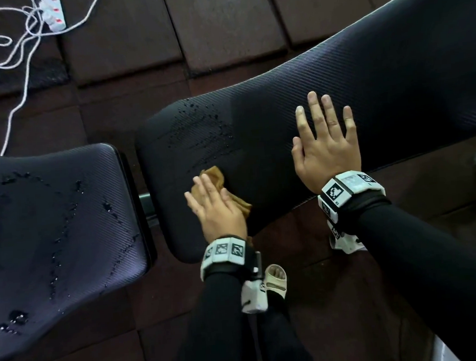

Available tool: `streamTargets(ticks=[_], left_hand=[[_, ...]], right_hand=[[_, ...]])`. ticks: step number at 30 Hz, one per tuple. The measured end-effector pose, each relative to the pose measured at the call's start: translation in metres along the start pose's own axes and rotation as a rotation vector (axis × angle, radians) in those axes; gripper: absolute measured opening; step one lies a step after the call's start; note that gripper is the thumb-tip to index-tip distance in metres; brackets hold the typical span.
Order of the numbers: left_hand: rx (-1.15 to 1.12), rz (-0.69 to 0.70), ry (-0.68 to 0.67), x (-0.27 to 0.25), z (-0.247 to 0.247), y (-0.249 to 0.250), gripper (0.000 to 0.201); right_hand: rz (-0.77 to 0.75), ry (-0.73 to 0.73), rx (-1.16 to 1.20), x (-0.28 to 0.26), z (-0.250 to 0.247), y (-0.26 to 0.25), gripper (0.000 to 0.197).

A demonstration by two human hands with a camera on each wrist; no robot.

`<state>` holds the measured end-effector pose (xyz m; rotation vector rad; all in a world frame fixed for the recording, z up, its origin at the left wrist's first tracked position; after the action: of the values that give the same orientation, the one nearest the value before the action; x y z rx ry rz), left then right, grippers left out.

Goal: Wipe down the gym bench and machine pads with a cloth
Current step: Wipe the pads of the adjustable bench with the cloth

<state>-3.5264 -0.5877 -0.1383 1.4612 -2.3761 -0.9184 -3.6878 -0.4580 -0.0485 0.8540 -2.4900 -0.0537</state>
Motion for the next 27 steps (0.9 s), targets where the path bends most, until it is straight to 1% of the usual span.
streamTargets(ticks=[2, 4, 9, 13, 18, 21, 24, 27], left_hand=[[0.014, -0.071, -0.002, 0.014, -0.002, -0.021, 0.053], [0.018, -0.102, -0.017, 0.017, -0.002, -0.03, 0.054], [0.015, -0.129, -0.046, 0.02, 0.005, -0.025, 0.057], [0.082, -0.093, -0.064, 0.053, 0.01, -0.011, 0.058], [0.154, 0.021, -0.082, 0.129, 0.019, 0.029, 0.058], [0.154, 0.077, -0.121, 0.158, 0.025, 0.06, 0.056], [0.131, 0.274, -0.139, 0.147, 0.03, 0.092, 0.054], [0.084, 0.46, -0.156, 0.103, 0.027, 0.094, 0.056]], right_hand=[[0.003, -0.001, -0.003, 0.0, 0.0, 0.0, 0.051], [0.005, 0.0, -0.005, 0.0, 0.0, 0.0, 0.051], [0.009, 0.008, -0.006, 0.0, -0.001, -0.001, 0.051], [0.002, 0.014, -0.024, 0.0, 0.001, -0.001, 0.051], [-0.001, 0.032, -0.028, 0.0, 0.002, 0.0, 0.052], [0.003, 0.032, -0.02, 0.0, 0.002, -0.001, 0.051], [0.001, 0.028, -0.029, 0.0, 0.002, 0.0, 0.051], [0.007, 0.029, -0.02, 0.001, 0.0, -0.001, 0.051]])
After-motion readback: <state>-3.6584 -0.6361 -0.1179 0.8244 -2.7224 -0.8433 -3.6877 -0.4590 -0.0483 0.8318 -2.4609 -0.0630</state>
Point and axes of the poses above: each hand's wrist, its own x-axis towards the middle knuckle, its own z-axis out of the palm, y = z × x, the point moved 5 cm from there along x, towards the middle knuckle, and after that the axes turned 13 degrees about y, right-handed, at the moved point
